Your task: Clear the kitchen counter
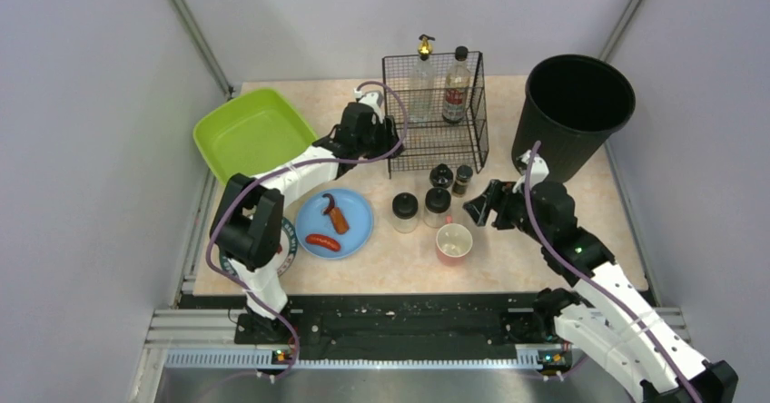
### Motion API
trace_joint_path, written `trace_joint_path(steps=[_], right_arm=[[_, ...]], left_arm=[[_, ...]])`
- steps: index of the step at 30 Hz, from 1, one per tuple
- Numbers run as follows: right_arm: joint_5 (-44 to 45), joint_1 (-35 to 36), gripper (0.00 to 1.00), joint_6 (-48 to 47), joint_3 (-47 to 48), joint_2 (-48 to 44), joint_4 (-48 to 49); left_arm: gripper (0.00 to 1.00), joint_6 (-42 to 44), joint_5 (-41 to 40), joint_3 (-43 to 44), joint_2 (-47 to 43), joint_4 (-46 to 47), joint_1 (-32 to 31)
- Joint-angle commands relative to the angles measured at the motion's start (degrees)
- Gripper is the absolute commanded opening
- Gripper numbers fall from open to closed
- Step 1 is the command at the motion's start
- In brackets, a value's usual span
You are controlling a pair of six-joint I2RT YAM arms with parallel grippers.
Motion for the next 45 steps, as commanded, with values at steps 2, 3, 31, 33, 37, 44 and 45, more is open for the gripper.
trace_joint_path(steps=[2,3,31,33,37,44,45], right_arm=[[4.1,0.6,0.77,-2.8,5.4,3.7,3.3],[4.1,0.6,0.77,-3.0,5.6,4.4,3.6],[3.6,8.1,0.76,-9.9,17.2,23.7,4.5],[4.9,9.7,0.76,-10.3,17.5,24.6,4.6],[6.6,11.9,0.76,-10.9,17.9,26.3,4.6],[10.1,13.6,0.78,-11.2,18.2,29.7,4.7],[10.5,13.8,0.79,-11.1,18.3,30.1,4.7]], left_arm=[[0.61,1.1,4.0,2.1,-7.0,-1.9,-1.4],[0.63,1.4,3.4,2.2,-8.1,-2.3,-1.3],[0.99,5.4,-8.7,-13.7,-47.9,-27.1,-1.4],[0.99,5.9,-9.2,-15.8,-51.2,-27.9,-1.3],[0.99,6.1,-9.7,-20.5,-57.7,-28.8,-1.4],[0.99,6.5,-10.6,-25.4,-66.9,-29.6,-1.3],[0.99,6.6,-10.7,-26.1,-68.2,-29.4,-1.4]])
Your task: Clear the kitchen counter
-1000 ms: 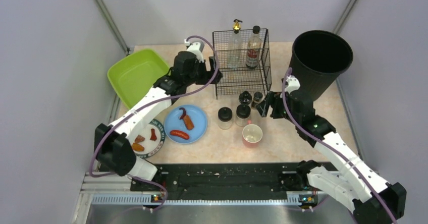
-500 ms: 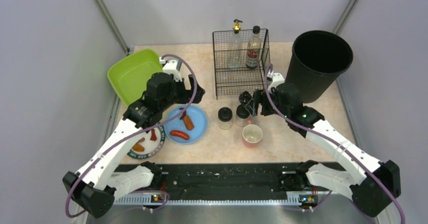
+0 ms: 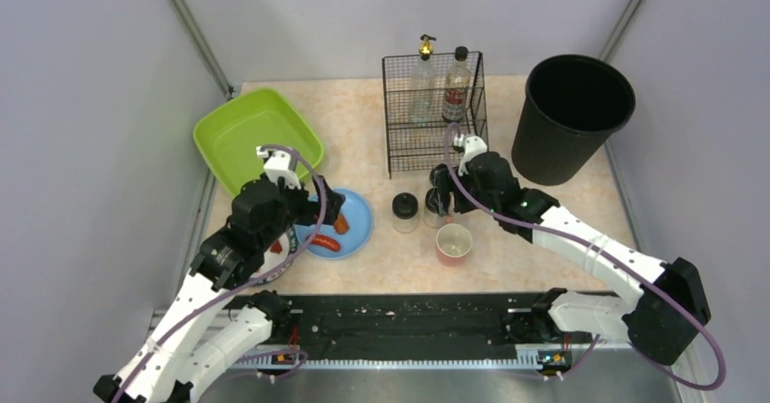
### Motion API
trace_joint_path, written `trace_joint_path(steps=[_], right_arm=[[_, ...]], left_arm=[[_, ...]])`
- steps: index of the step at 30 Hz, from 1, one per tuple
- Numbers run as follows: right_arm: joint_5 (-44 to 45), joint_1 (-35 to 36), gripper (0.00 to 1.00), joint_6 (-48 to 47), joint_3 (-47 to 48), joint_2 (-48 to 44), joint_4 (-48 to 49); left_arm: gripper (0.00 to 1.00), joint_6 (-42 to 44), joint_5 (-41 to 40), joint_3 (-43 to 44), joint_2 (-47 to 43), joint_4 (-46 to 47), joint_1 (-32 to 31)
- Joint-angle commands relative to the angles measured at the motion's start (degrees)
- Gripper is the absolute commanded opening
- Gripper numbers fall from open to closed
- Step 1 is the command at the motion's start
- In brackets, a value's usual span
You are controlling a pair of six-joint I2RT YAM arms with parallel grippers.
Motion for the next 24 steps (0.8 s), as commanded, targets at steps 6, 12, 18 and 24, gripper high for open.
trace_joint_path(steps=[6,12,18,24], right_arm=[[4.1,1.9,0.79,-0.1,2.6,3.8,2.8],[4.5,2.4,0.8,0.7,2.4,6.6,4.5],[4.5,2.7,0.8,1.1,2.3,8.7,5.8],[5.6,3.3,0.8,1.2,2.5,10.4,6.3]], left_arm=[[0.99,1.2,-0.6,-3.8,-9.9,0.1,-0.1],[0.99,1.8,-0.9,-3.7,-11.5,-2.9,0.0],[0.99,2.9,-1.2,-2.6,-12.2,-6.5,0.0],[0.99,3.7,-2.9,-4.5,-14.1,-6.2,-0.1]])
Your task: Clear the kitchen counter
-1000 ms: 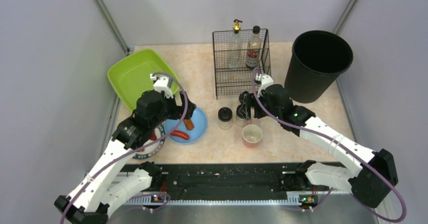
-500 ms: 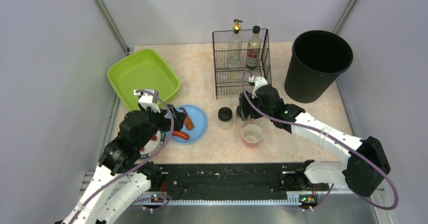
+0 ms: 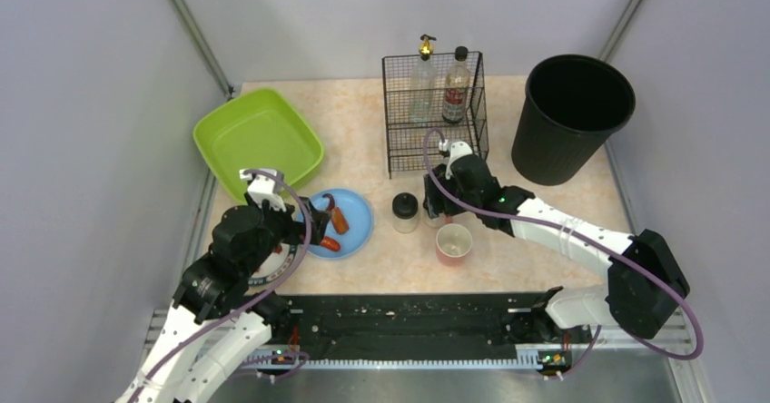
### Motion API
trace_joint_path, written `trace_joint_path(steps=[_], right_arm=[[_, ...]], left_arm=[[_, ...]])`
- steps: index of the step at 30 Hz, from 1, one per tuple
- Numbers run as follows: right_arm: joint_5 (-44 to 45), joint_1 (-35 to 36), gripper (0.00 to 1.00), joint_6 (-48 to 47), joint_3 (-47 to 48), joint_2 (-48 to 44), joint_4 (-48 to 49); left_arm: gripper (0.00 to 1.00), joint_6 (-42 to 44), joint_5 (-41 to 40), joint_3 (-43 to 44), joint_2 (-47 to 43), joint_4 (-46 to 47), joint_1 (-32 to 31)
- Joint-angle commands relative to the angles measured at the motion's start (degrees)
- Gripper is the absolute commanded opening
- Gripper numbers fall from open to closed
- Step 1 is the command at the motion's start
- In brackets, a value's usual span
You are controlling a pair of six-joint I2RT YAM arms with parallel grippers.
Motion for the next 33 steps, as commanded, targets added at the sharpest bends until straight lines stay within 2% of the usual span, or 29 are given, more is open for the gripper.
trace_joint_path(steps=[1,15,17,23,28,29,33], right_arm=[[1.7,1.3,0.8,0.4,2.5,1.3,2.7],[6.0,2.5,0.64,-0.9,4.7,4.6,1.4],[6.9,2.8,0.57,-1.2,5.4,5.0,1.1],[7.9,4.1,0.22,-1.6,6.3,4.4,0.1],[8.8,5.1,0.03,-1.6,6.8,2.1,-1.6],[8.8,5.3,0.0,-1.6,6.8,1.3,-1.8],[8.6,5.4,0.0,-1.6,7.1,-2.5,-2.2]], left_arm=[[0.99,1.4,-1.3,-0.8,-2.0,0.7,-0.1],[0.99,1.6,-1.1,-1.7,-3.1,1.2,0.0],[0.99,1.6,-1.2,-1.8,-3.3,1.2,0.0],[0.99,1.6,-1.4,-1.9,-3.3,1.2,0.0],[0.99,1.6,-1.4,-1.8,-3.2,1.2,0.0],[0.99,1.6,-1.4,-1.9,-3.2,1.3,0.0],[0.99,1.7,-1.4,-2.0,-3.0,1.3,0.0]])
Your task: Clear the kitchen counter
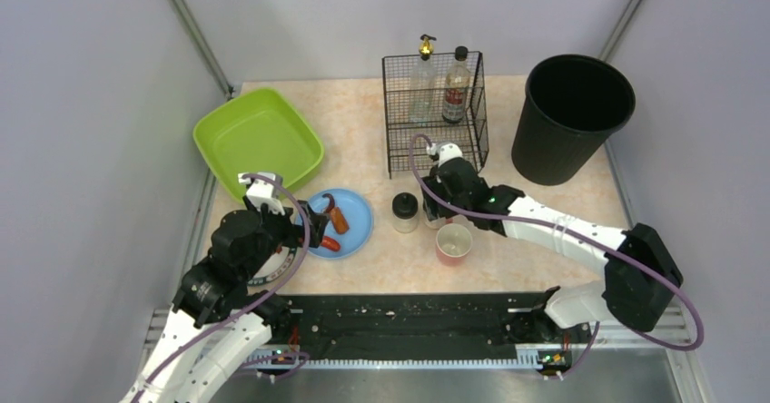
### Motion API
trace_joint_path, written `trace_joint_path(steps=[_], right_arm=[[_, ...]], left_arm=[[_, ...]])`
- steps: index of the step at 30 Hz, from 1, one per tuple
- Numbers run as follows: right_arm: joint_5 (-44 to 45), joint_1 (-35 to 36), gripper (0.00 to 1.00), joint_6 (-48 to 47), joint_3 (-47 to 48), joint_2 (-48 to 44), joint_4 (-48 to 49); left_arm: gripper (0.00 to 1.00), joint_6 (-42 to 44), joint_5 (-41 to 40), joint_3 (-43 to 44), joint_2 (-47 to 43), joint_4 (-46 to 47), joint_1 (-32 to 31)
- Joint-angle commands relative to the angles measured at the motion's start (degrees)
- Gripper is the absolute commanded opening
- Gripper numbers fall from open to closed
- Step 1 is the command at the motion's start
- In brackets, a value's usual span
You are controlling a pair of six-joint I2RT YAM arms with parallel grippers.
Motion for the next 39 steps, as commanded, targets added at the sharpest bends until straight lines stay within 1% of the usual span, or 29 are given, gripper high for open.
trace_joint_path(steps=[1,6,13,17,20,25,29,35,39], right_arm=[[1.3,0.8,0.0,-0.4,4.1,-6.8,1.0],[1.0,0.8,0.0,-0.9,6.2,-10.5,-1.8],[4.6,0.8,0.0,-2.9,10.1,-14.9,-5.4],[4.9,0.8,0.0,-4.4,14.5,-15.2,-7.6],[4.4,0.8,0.0,-5.4,19.7,-14.2,-9.7],[6.6,0.8,0.0,-6.7,26.0,-12.7,-9.5],[7.5,0.7,0.0,-8.6,31.5,-8.1,-9.4],[6.2,0.5,0.0,-10.6,39.8,-1.5,-8.6],[4.8,-1.1,0.0,-11.0,45.0,3.3,-8.6]], left_arm=[[0.99,1.0,-0.7,-0.4,-0.2,1.6,0.0],[0.99,0.9,-0.6,-0.5,0.1,1.5,0.0],[0.99,0.8,-0.4,-0.5,0.5,1.6,-0.1],[0.99,0.8,-0.3,-0.5,0.9,1.6,0.0],[0.99,0.8,-0.2,-0.5,1.3,1.6,0.0],[0.99,0.7,0.1,-0.5,1.2,1.6,0.0],[0.99,0.7,0.1,-0.6,1.1,1.6,-0.1],[0.99,0.7,0.4,-0.7,0.2,1.7,-0.1],[0.99,0.7,0.5,-0.7,-0.3,1.6,0.0]])
